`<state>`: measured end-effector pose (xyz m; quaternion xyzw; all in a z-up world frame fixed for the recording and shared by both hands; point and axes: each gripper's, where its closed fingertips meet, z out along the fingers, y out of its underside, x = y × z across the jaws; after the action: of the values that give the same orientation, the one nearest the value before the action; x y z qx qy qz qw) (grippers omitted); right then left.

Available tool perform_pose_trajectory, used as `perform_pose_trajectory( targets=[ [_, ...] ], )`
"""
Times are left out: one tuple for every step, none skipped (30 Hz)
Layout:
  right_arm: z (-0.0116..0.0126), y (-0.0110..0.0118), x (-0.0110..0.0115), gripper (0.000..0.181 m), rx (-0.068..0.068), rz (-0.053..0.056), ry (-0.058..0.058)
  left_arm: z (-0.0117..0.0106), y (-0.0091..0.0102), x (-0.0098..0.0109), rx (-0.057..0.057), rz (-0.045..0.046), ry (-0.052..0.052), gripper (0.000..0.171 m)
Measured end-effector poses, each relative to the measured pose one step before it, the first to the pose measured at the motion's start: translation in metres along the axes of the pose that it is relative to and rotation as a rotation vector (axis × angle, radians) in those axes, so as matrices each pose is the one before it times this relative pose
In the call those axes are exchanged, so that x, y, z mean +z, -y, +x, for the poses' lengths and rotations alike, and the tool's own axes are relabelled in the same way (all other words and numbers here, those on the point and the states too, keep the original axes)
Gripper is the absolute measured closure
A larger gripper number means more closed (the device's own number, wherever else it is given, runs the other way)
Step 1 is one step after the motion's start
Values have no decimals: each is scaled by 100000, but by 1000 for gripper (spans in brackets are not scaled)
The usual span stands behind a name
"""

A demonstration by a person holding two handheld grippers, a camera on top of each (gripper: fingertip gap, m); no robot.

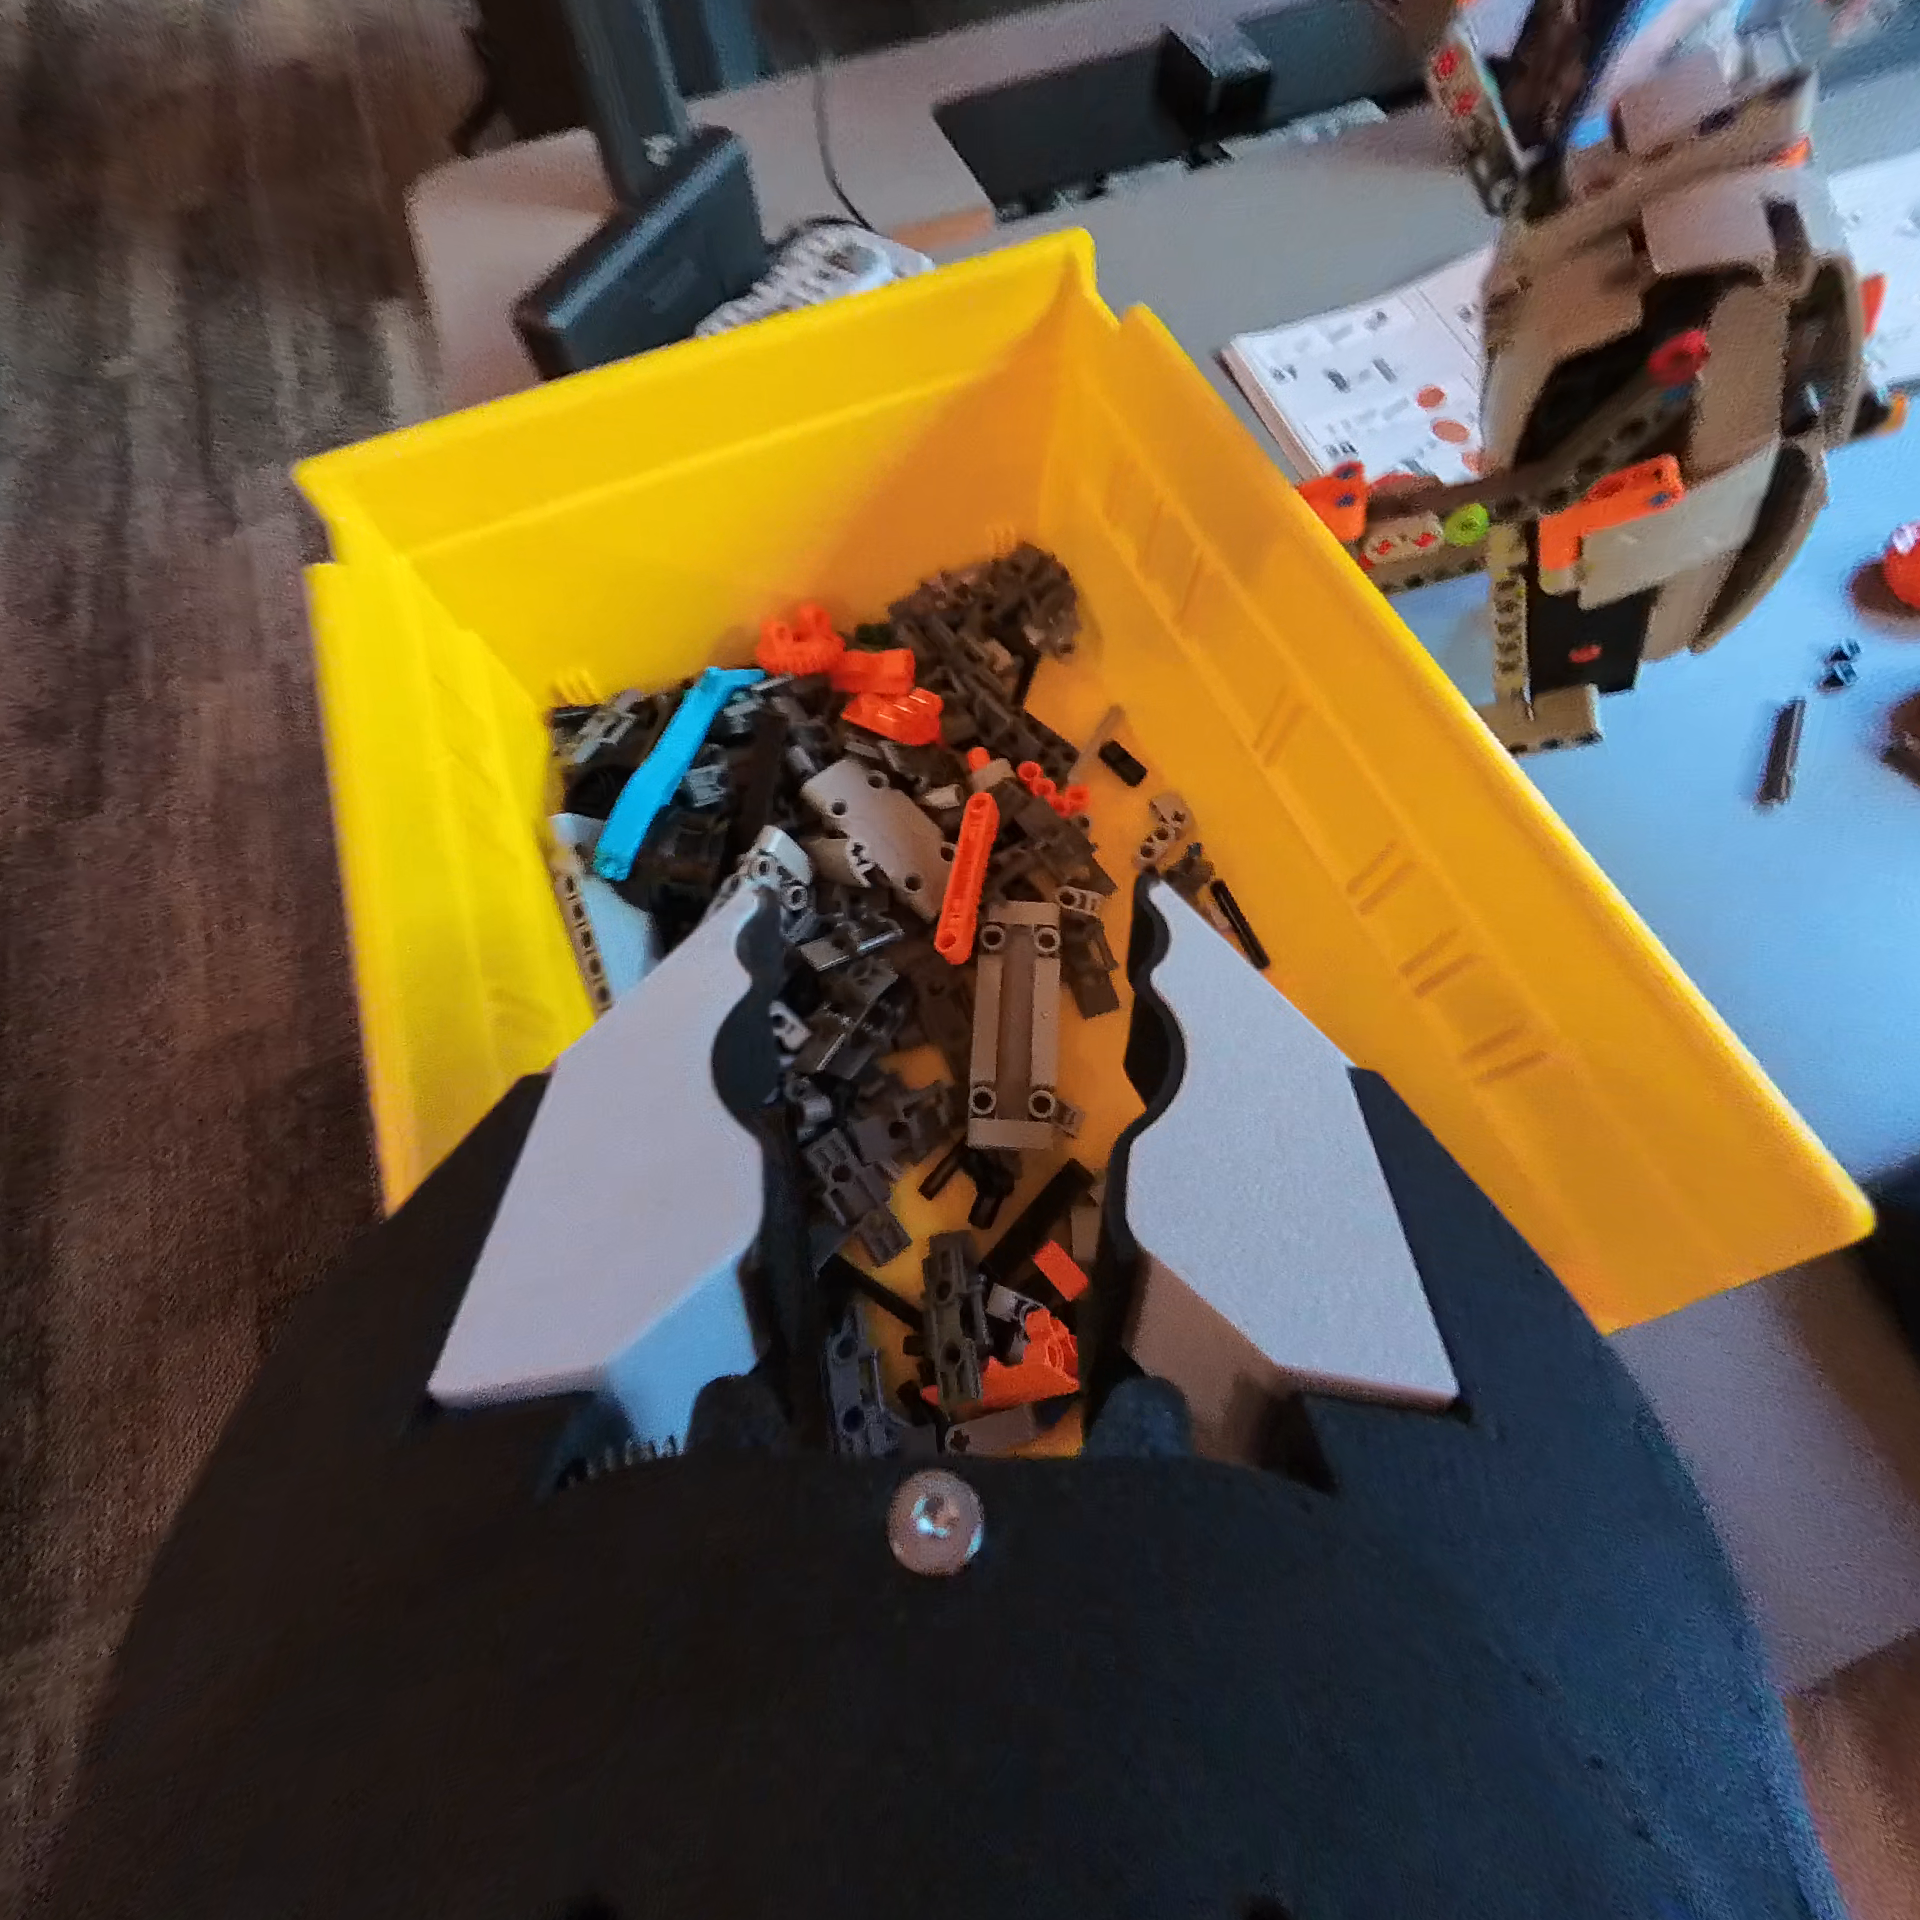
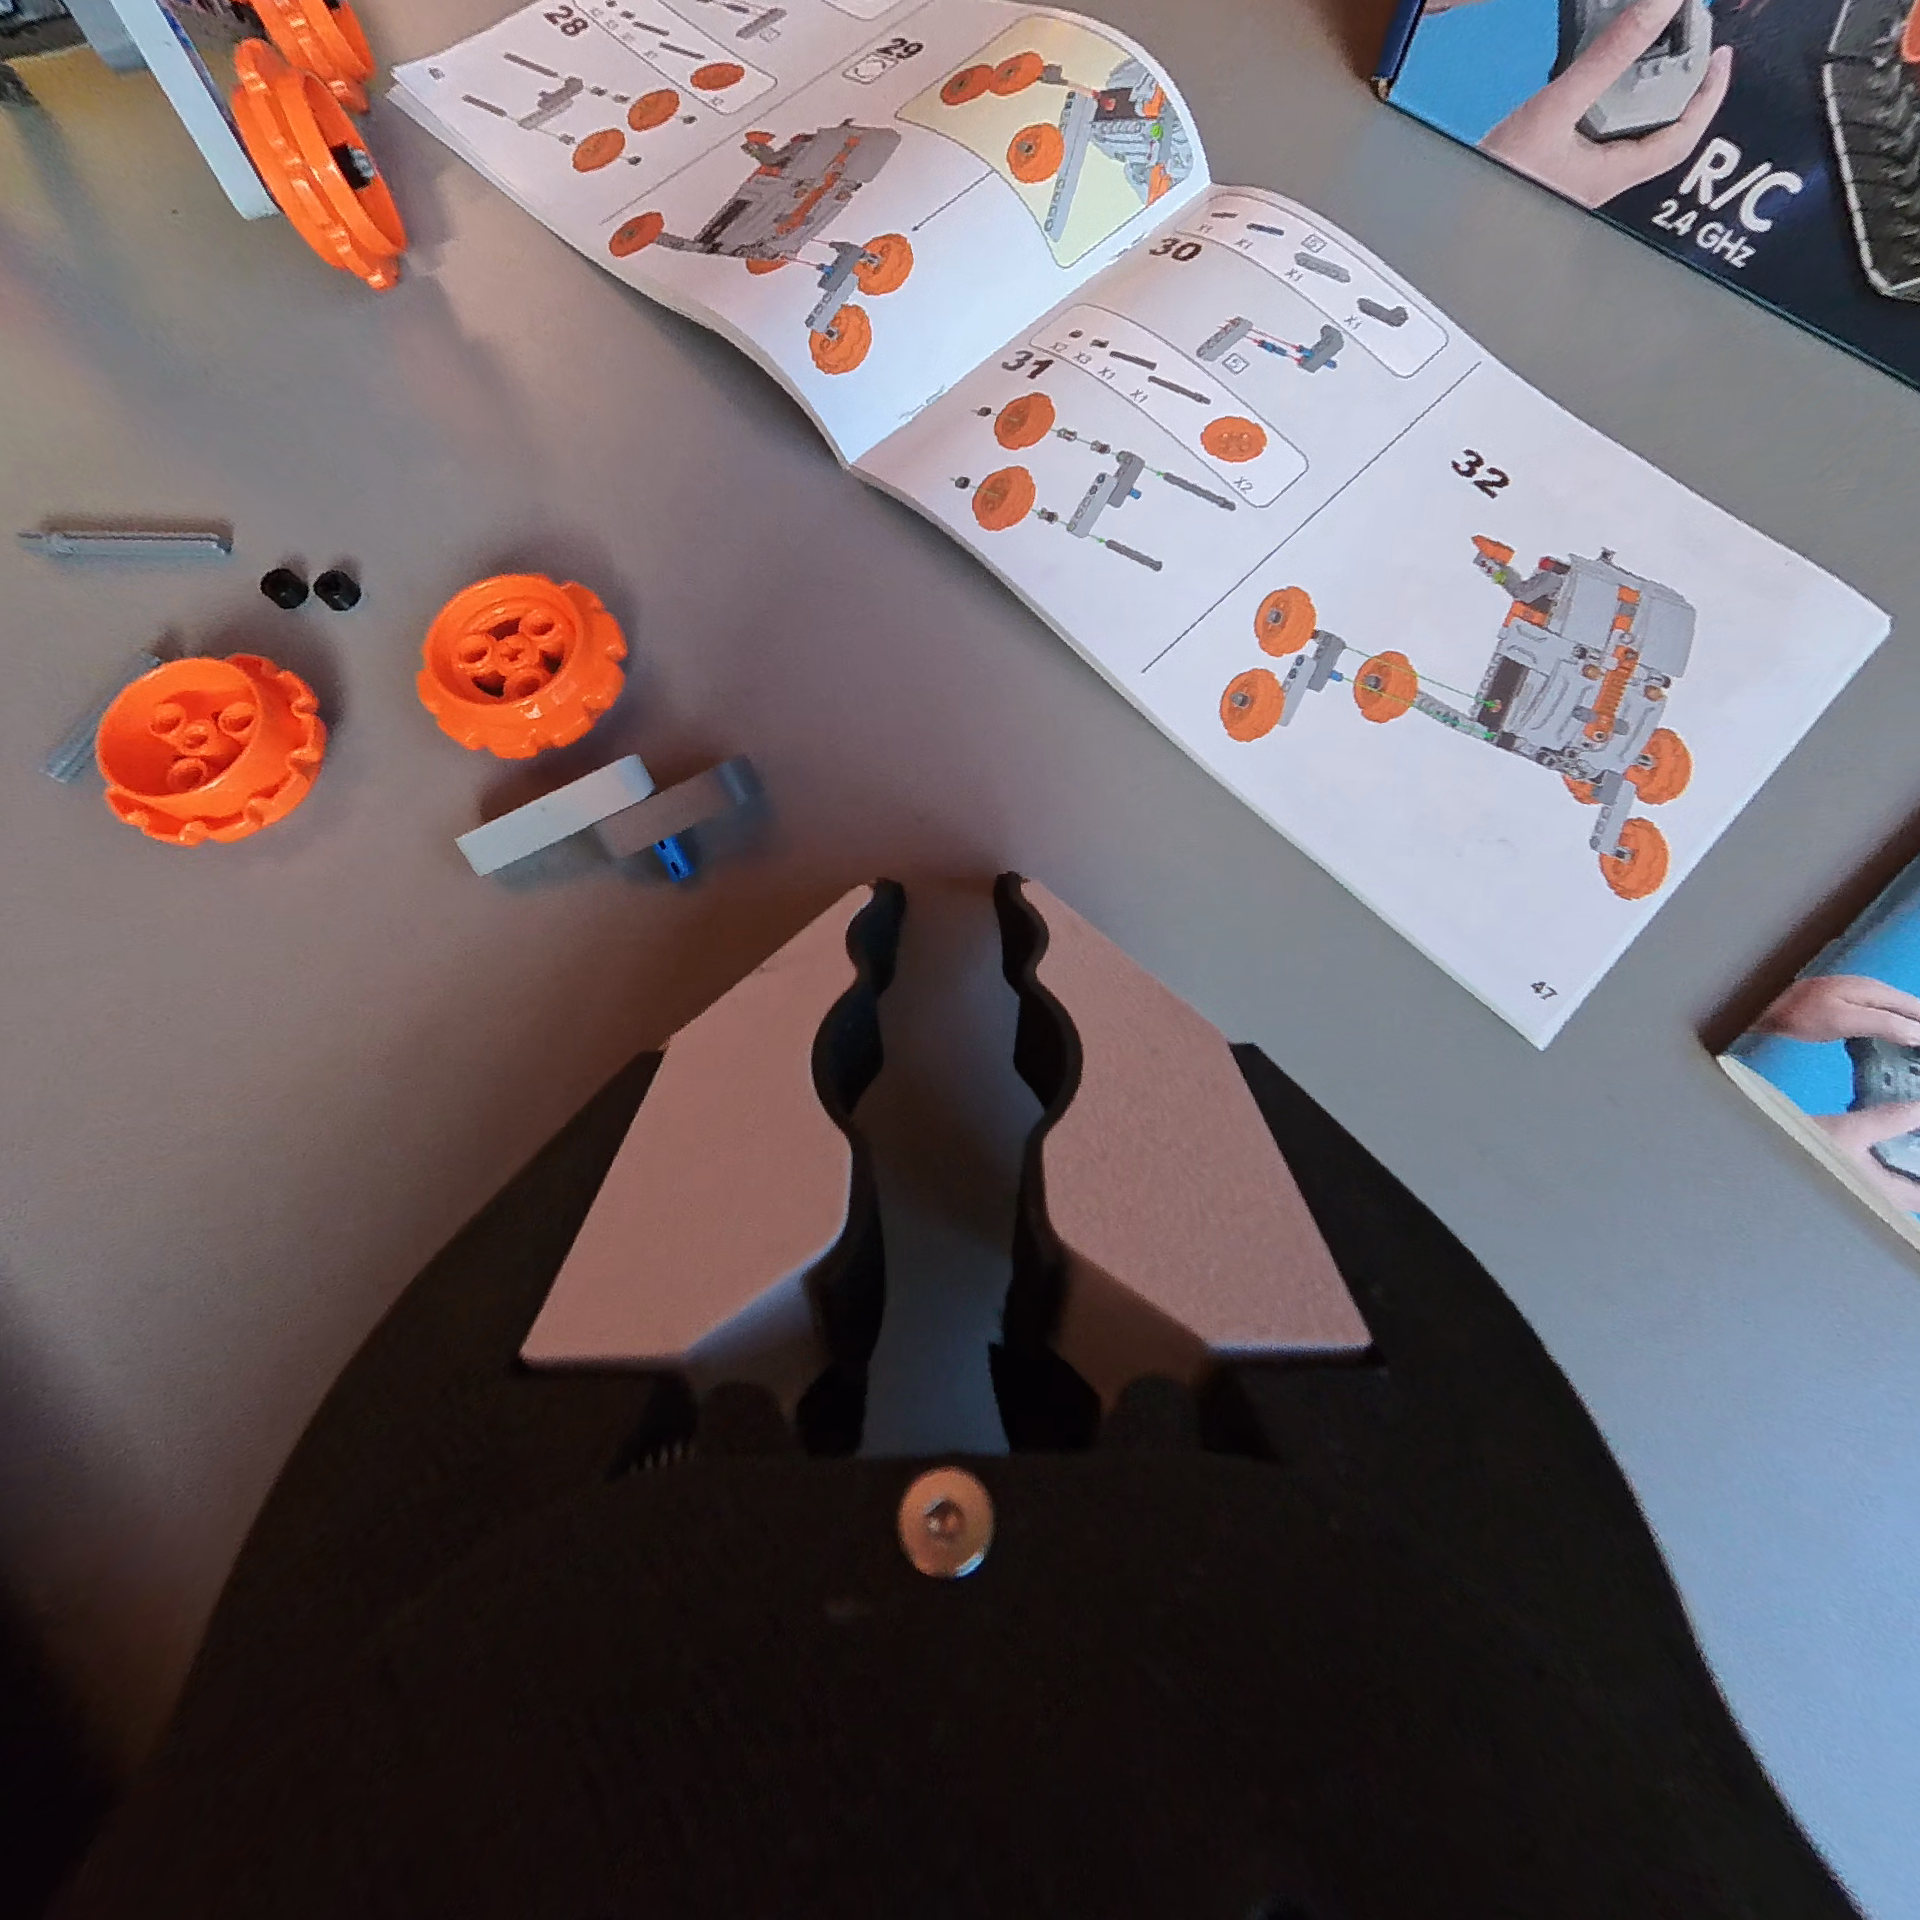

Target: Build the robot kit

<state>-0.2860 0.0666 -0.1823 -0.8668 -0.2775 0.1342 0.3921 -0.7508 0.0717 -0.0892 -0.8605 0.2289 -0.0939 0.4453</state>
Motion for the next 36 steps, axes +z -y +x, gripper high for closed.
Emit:
perform_pose_trajectory(
  targets=[
    [-102,46,43,160,198,434,634,280,-155,656,1620,-2108,-3180,108],
    [-63,48,46,160,-179,281,412,166,-145,755,1033,-2181,-2869,110],
    [-44,35,46,160,-798,140,115,182,-144,810,99,-2240,-3084,110],
    [-17,43,43,160,-1237,101,-171,183,-126,760,-156,-2232,-3017,110],
    [-17,60,60,159,-1309,275,-235,32,-93,678,646,-2213,-1675,110],
    [-33,79,85,160,-1021,560,-56,-139,-116,563,1551,-2313,7,111],
    [-24,38,50,160,-586,97,13,-241,-168,444,2563,-2818,1473,110],
    [16,44,45,160,-482,69,-119,-308,-174,348,3535,-2989,2494,110],
    [24,47,52,160,-269,24,-295,-215,-208,261,3614,-3041,2296,109],
    [27,54,63,160,138,5,-438,-80,-304,167,2527,-3328,1466,112],
    [33,66,81,160,591,-20,-475,-5,-337,79,1447,-3043,493,119],
    [16,76,95,160,619,-42,-443,32,-290,1,880,-2052,-133,120],
    [8,70,86,160,131,-35,-391,274,-286,-90,803,-1426,-1940,121],
    [-16,64,74,160,-444,-16,-376,522,-421,-158,636,-1604,-3733,121],
    [-16,43,43,161,-719,33,-300,433,-542,-213,400,-2179,-3535,120],
    [-20,28,22,161,-717,46,-243,232,-596,-246,677,-2297,-2277,118],
    [-9,5,-5,161,-507,59,-182,300,-659,-271,1671,-2580,-2496,116],
    [-10,5,-2,161,-315,52,-74,512,-561,-301,2892,-1944,-3242,115],
    [-26,5,-2,162,-394,48,86,696,-285,-280,3767,-103,-3558,118],
    [-13,3,13,162,-465,52,166,1000,-111,-239,4505,1008,-4858,122],
    [-9,9,7,163,-222,37,123,1108,-75,-161,5106,886,-5252,123],
    [-8,6,8,163,34,2,181,910,-79,-83,5250,429,-3930,123],
    [-9,3,3,163,22,21,156,821,-75,-23,5242,-143,-3299,120],
    [-6,-2,-3,163,-58,17,128,745,33,30,5086,-310,-3058,116],
    [1,2,2,163,-91,8,135,330,64,68,4774,-550,-880,114],
    [-1,5,7,163,-108,5,104,-90,4,101,3844,-1152,868,114],
    [2,-4,-6,163,-119,3,5,91,-50,162,2192,-1581,-1243,114],
    [-7,5,1,164,-209,9,-100,383,-75,218,980,-1886,-3640,111],
    [-6,5,0,164,-332,12,-146,214,-69,238,1135,-1774,-2695,108],
    [-24,5,-2,164,-451,16,-61,-30,-37,243,1798,-1133,-887,108],
    [-26,6,-1,164,-465,23,-40,7,-67,219,1969,-975,-780,108],
    [-22,-10,-4,165,-316,18,-33,-30,-66,195,1403,-895,-489,109],
    [-25,5,1,165,-192,7,19,-36,-67,172,960,-732,-346,110],
    [-21,3,-2,165,-203,20,54,27,-70,149,977,-771,-456,111],
    [-23,-7,-15,166,-351,14,50,113,-56,129,1272,-349,-565,114],
    [-26,-4,-16,166,-459,35,22,202,-84,100,1817,-204,-805,119]
  ],
)
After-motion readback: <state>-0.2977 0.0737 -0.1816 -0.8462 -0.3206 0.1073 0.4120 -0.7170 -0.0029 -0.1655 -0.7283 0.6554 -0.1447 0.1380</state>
